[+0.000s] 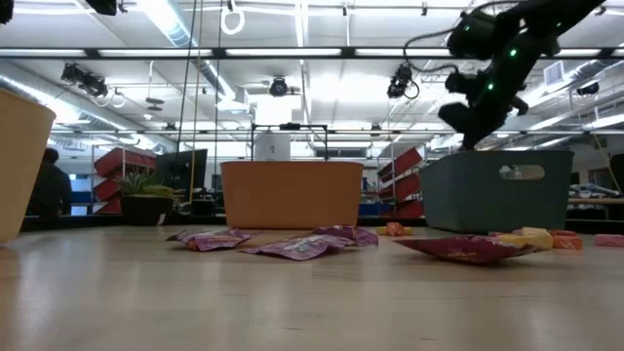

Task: Sort candy
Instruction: Put the top right purple candy into the blue bin

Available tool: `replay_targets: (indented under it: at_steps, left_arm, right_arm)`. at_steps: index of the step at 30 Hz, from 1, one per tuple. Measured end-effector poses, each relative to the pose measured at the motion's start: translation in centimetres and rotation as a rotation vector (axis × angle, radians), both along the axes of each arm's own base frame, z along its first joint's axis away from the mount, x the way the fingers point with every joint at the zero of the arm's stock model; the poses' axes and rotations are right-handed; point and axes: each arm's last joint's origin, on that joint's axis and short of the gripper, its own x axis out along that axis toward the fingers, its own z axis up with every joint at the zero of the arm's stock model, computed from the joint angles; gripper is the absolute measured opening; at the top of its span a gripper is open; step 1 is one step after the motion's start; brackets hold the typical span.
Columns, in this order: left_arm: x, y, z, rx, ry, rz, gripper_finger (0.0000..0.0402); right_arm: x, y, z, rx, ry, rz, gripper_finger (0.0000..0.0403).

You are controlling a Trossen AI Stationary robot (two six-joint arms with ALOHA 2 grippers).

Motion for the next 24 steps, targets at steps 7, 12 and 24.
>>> replay_targets:
  at_steps: [7, 12, 24]
  left_arm:
    - [0.0, 0.0, 0.0, 0.001, 0.001, 0.0, 0.0067]
    - [0.0, 0.0, 0.0, 0.001, 0.001, 0.0, 0.0067]
    - [0.0, 0.0, 0.0, 0.001, 0.001, 0.0, 0.0067]
  right_arm:
    - [1.0, -1.7, -2.1, 0.071, 0.041, -0.015, 0.0]
    - [1.6, -2.7, -3.3, 0.103, 0.03, -0.021, 0.0]
    - [2.4, -3.8, -5.7, 0.163, 0.081, -0.058, 0.0024]
